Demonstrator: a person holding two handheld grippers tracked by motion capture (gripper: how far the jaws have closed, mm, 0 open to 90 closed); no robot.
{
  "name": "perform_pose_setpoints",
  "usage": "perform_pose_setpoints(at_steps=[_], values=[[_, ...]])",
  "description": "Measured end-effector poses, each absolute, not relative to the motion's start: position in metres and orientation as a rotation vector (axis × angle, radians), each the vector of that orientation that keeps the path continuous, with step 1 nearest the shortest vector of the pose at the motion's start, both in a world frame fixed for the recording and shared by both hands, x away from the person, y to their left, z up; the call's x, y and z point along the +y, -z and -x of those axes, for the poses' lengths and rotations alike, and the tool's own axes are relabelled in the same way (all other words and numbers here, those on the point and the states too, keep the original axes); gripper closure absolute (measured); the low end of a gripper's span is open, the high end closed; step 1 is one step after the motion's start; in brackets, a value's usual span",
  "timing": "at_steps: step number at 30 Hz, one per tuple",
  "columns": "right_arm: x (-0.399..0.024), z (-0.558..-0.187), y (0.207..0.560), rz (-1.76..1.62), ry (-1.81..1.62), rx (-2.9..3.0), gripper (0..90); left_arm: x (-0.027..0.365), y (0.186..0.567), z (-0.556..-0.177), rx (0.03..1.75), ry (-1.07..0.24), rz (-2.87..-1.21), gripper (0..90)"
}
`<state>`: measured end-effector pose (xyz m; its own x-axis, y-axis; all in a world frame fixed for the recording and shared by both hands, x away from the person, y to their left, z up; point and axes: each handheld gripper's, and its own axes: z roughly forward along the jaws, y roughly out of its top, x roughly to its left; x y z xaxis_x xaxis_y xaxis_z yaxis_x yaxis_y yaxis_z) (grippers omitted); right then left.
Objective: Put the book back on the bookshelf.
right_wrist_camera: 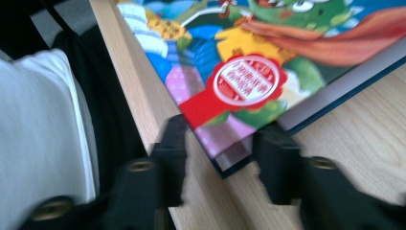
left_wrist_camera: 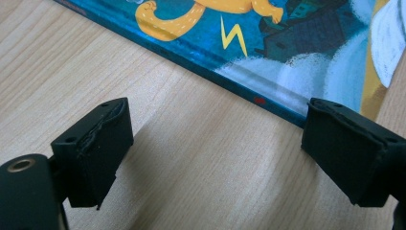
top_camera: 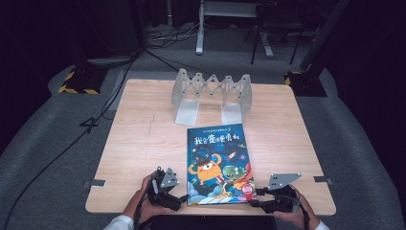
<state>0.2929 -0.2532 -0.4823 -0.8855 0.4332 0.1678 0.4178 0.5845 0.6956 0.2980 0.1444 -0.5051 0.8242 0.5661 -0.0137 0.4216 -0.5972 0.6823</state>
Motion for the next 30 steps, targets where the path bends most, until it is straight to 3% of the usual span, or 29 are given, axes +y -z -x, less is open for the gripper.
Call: perform_pose_setpoints(at_steps=[12, 30], values=[[-0.249, -0.326, 0.469, -0.749, -1.477, 2.818, 30.4, 0.144, 0.505, -0.298, 0.720, -0.265, -2.297, 10.8], [-0.210, -0.394, 0.461, -0.739, -1.530, 2.803, 30.2, 0.145, 0.505, -0.299, 0.717, -0.263, -2.297, 10.7]])
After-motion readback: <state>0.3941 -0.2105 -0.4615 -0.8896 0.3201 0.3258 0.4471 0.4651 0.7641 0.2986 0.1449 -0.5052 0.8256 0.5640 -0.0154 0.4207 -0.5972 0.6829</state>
